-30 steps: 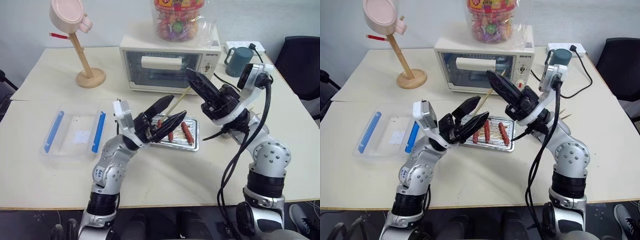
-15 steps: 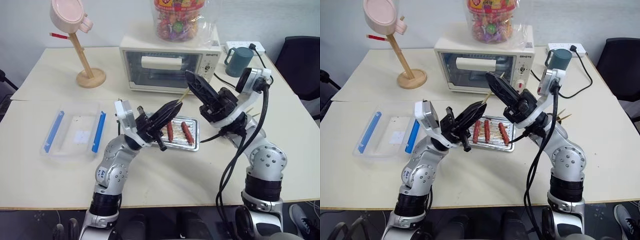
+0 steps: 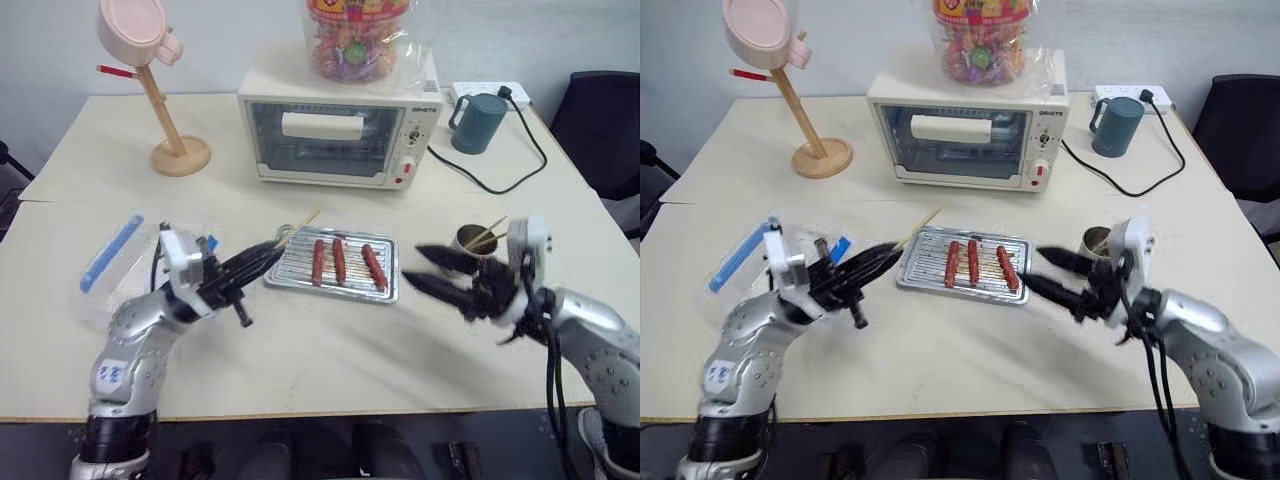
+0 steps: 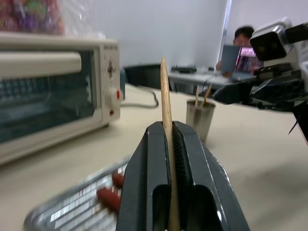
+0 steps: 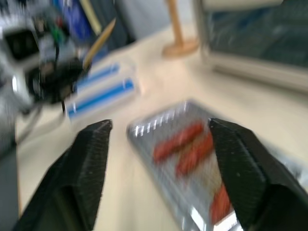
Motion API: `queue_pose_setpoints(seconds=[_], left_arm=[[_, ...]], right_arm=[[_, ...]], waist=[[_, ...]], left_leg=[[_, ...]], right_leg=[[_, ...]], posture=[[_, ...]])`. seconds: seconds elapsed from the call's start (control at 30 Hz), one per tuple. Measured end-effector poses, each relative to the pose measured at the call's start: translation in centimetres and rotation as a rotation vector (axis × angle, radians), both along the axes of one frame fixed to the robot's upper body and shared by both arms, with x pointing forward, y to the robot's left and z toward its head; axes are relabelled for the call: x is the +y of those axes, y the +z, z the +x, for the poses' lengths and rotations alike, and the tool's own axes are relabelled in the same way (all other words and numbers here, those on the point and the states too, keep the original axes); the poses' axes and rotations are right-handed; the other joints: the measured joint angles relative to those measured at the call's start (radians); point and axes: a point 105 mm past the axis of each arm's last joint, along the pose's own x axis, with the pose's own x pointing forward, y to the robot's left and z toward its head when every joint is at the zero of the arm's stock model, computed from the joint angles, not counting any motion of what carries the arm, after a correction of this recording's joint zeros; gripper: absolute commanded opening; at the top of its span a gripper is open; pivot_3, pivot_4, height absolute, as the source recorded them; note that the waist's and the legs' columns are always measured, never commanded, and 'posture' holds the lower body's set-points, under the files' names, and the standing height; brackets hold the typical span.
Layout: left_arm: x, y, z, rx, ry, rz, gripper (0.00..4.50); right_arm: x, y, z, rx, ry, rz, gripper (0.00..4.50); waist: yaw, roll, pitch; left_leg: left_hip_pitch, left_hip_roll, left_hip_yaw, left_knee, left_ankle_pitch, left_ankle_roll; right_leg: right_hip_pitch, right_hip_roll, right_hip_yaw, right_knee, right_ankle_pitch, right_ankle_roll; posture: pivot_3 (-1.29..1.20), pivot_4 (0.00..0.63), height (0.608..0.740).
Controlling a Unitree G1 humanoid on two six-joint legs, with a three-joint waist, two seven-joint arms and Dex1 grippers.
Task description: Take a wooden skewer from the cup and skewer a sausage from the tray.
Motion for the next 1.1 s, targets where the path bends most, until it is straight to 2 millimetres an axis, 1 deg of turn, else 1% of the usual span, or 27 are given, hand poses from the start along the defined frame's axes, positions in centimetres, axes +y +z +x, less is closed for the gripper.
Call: queue_pose_setpoints(seconds=[0.03,0.1,0.17,0.27,0.33,0.4,0.47,0.57,0.67,0.7,0.73,0.8,0.87,1.0,1.1], left_arm=[[0.7,-0.6,-0.6,0.021,0.007,0.03,0.0],[2.0,-1.8,-1.5,0.066,0.019,0.084,0.0],[2.5,-2.3,-1.8,0.086,0.023,0.103,0.0],[2.3,-2.3,-2.2,0.085,0.011,0.109,0.0],[2.1,-2.0,-2.3,0.072,0.003,0.113,0.0],[2.1,-2.1,-2.3,0.075,0.005,0.112,0.0],[2.2,-2.2,-2.4,0.081,0.009,0.112,0.0],[2.7,-2.6,-2.8,0.103,0.029,0.113,0.0],[3.6,-3.6,-3.4,0.147,0.06,0.114,0.0],[4.1,-4.0,-3.7,0.165,0.082,0.115,0.0],[4.3,-4.2,-3.8,0.174,0.089,0.115,0.0],[5.1,-4.5,-4.2,0.19,0.117,0.117,0.0],[5.4,-4.8,-4.5,0.203,0.128,0.118,0.0],[5.5,-5.0,-4.7,0.21,0.135,0.115,0.0],[5.4,-5.0,-4.6,0.209,0.141,0.107,0.0]], right_arm=[[-0.5,-1.2,-0.8,0.013,-0.003,-0.043,4.48],[-1.7,-3.6,-2.2,0.052,-0.007,-0.138,4.48],[-2.4,-4.6,-3.0,0.065,-0.007,-0.175,4.48],[-3.7,-4.8,-3.3,0.036,-0.034,-0.206,4.48],[-4.9,-5.5,-3.3,0.038,-0.064,-0.237,4.48],[-5.0,-5.6,-3.1,0.039,-0.074,-0.239,4.48],[-4.5,-4.7,-2.0,0.001,-0.091,-0.224,4.48],[-1.9,-2.8,0.0,-0.063,-0.068,-0.226,4.48],[0.4,-1.9,1.9,-0.074,-0.069,-0.262,4.48],[1.6,-1.7,2.9,-0.076,-0.076,-0.284,4.48],[2.0,-1.6,3.3,-0.079,-0.084,-0.294,4.48],[3.4,-1.5,4.5,-0.066,-0.113,-0.313,4.48],[4.1,-1.7,5.5,-0.06,-0.142,-0.345,4.48],[4.5,-3.1,8.1,-0.03,-0.225,-0.425,4.48],[4.8,-4.0,9.1,-0.016,-0.253,-0.465,4.48]], waist=[[0.002,0.0,0.0],[0.007,0.0,0.0],[0.012,0.0,0.0],[0.019,0.0,0.0],[0.022,0.0,0.0],[0.023,0.0,0.0],[0.012,0.0,0.0],[-0.002,0.0,0.0],[-0.001,-0.001,0.0],[-0.003,-0.001,0.0],[-0.002,-0.001,0.0],[0.001,-0.001,0.0],[0.004,-0.001,0.0],[0.003,-0.001,0.0],[-0.002,-0.001,0.0]], left_leg=[[0.001,0.0,0.0,0.0,0.0,0.0],[0.003,0.0,0.0,-0.001,0.0,0.0],[0.004,0.0,0.0,-0.001,0.0,0.0],[0.009,0.0,-0.001,-0.001,0.0,0.001],[0.01,0.0,-0.001,-0.004,0.0,0.001],[0.011,0.0,-0.001,-0.006,0.0,0.001],[0.011,0.001,-0.001,-0.007,0.0,0.0],[0.013,0.001,-0.001,-0.008,0.001,-0.001],[0.013,0.001,-0.001,-0.009,0.001,-0.001],[0.013,0.001,-0.001,-0.009,0.001,-0.001],[0.012,0.001,-0.001,-0.009,0.001,-0.001],[0.011,0.001,-0.003,-0.009,0.001,-0.001],[0.008,0.0,-0.003,-0.008,0.001,-0.001],[0.005,-0.001,-0.004,-0.008,0.001,-0.001],[0.005,-0.001,-0.004,-0.008,0.001,-0.001]], right_leg=[[0.001,0.0,0.0,0.0,0.0,0.0],[0.003,-0.001,0.0,-0.001,0.0,0.0],[0.006,-0.001,0.0,-0.002,0.0,0.0],[0.011,-0.001,0.0,-0.004,0.0,0.0],[0.012,-0.001,0.0,-0.006,0.0,0.0],[0.012,-0.001,0.0,-0.007,0.0,0.0],[0.012,0.0,0.0,-0.007,0.0,0.0],[0.012,0.0,0.0,-0.007,0.0,0.0],[0.012,0.0,-0.001,-0.008,0.0,-0.001],[0.012,0.0,-0.001,-0.008,0.0,-0.001],[0.011,0.0,-0.001,-0.008,0.0,-0.001],[0.011,-0.001,-0.002,-0.009,0.0,-0.001],[0.01,-0.001,-0.002,-0.01,0.0,-0.001],[0.008,-0.002,-0.003,-0.01,0.0,-0.001],[0.005,-0.001,-0.003,-0.008,0.0,-0.001]], posture=[[0.0,0.15,0.74],[0.0,0.15,0.74],[0.0,0.15,0.74],[0.0,0.15,0.74],[0.0,0.15,0.74],[0.0,0.15,0.74],[0.0,0.15,0.74],[0.0,0.15,0.74],[0.0,0.15,0.74],[0.0,0.15,0.74],[0.0,0.15,0.74],[0.0,0.15,0.74],[0.0,0.15,0.74],[0.0,0.15,0.74],[0.0,0.15,0.74]])
